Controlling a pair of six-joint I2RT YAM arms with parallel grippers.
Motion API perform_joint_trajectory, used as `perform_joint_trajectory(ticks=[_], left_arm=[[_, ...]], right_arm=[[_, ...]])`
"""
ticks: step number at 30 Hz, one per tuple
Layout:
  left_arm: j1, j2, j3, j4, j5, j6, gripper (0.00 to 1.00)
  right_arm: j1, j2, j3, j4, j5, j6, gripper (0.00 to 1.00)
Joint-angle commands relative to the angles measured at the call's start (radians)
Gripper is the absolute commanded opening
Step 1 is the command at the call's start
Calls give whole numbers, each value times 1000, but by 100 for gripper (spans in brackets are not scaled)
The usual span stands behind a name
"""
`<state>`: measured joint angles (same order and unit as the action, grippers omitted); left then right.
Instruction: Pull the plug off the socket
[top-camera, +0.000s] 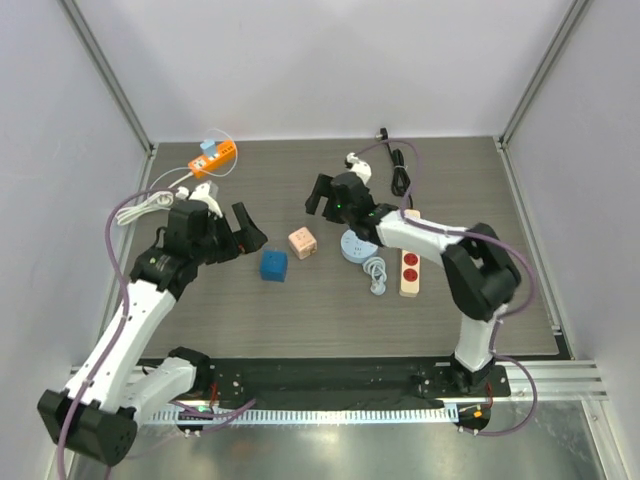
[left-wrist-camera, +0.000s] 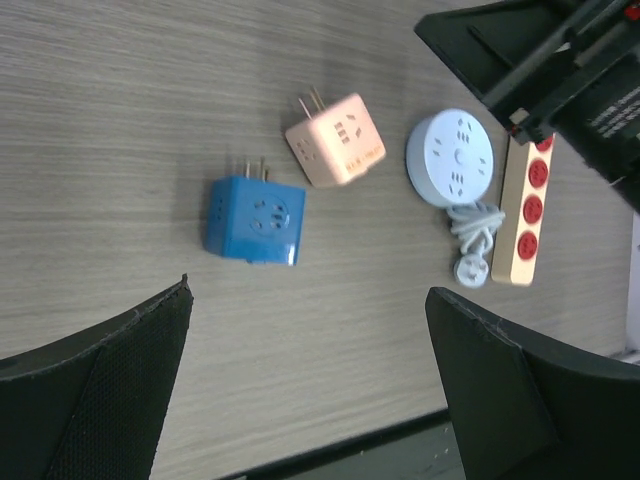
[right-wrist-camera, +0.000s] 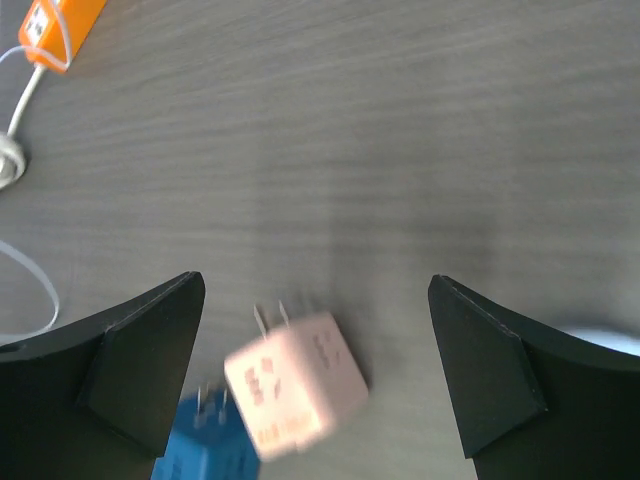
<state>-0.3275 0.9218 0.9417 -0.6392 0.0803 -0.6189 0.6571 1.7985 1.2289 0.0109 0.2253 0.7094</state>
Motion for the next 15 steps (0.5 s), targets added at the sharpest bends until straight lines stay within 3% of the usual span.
perform_joint_trajectory(ticks=[1, 6, 12, 15], left_arm=[[71, 93, 45, 90, 70, -21, 100], [255, 328, 132, 182, 157, -31, 100], [491, 541, 226, 317, 185, -186, 100], [528, 623, 294, 374, 98, -199, 100]], right_arm=[[4, 139, 183, 185, 60, 16, 100], [1, 355, 366, 259, 23, -76, 100], [-22, 383, 402, 319, -30, -82, 100], [-25, 391, 426, 284, -26, -154, 100]])
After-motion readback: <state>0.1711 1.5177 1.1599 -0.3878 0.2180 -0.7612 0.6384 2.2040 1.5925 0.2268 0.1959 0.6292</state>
